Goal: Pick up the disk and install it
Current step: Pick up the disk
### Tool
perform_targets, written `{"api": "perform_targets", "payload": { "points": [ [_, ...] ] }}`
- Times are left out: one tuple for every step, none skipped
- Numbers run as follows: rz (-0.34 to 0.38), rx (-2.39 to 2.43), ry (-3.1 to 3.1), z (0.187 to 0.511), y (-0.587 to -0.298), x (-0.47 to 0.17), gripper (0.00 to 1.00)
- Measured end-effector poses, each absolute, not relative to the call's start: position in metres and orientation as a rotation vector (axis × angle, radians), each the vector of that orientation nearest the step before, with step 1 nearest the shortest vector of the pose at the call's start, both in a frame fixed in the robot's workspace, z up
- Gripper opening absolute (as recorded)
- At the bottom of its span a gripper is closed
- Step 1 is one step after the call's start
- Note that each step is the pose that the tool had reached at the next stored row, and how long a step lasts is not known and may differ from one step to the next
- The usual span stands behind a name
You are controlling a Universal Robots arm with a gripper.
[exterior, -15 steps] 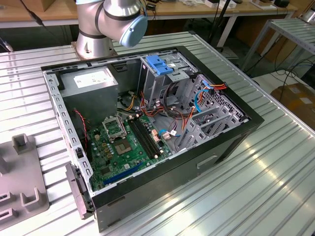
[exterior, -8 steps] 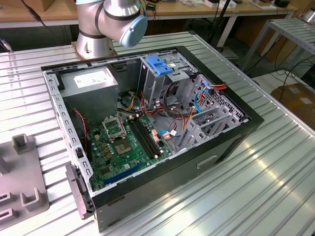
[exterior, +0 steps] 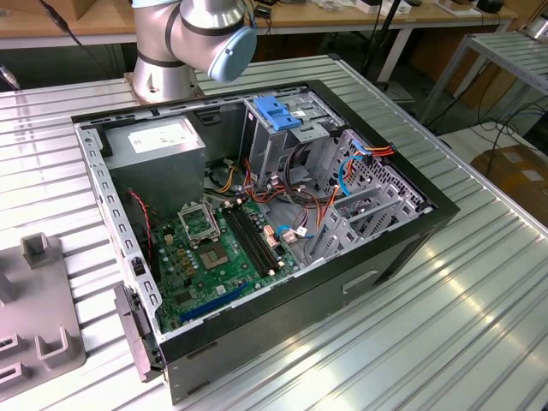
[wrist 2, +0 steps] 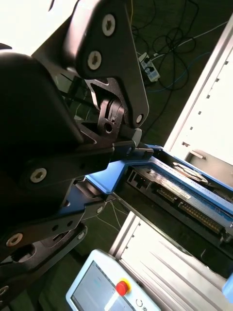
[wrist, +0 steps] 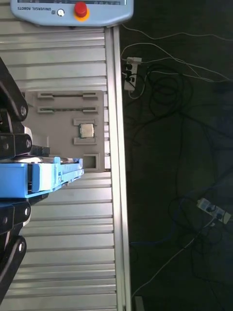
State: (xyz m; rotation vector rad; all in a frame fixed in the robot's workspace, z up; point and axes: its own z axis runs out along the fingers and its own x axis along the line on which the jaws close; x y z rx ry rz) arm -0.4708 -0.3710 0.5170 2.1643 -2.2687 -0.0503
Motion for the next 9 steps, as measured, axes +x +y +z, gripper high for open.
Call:
{"api": "perform_targets", "payload": {
  "points": [
    [-0.05, 2.164, -2.269, 0.5204, -0.371, -0.4707, 0.37],
    [-0.05, 2.164, -2.269, 0.522, -0.371, -0.4707, 0.37],
    [-0.05, 2.164, -2.269, 0.5222, -0.371, -0.4707, 0.37],
    [-0.05, 2.164, -2.269, 0.5221, -0.371, -0.4707, 0.37],
    [-0.05, 2.164, -2.269, 0.5221, -0.371, -0.4707, 0.37],
    [-0.05, 2.164, -2.269, 0.5221, -0.371, -0.4707, 0.37],
    [-0.05, 2.164, -2.269, 0.5221, -0.371, -0.4707, 0.37],
    [-0.05, 2.164, -2.269, 0.5221, -0.371, -0.4706, 0.37],
    [-0.05, 2.164, -2.269, 0.5221, -0.371, -0.4703, 0.37]
  ]
}}
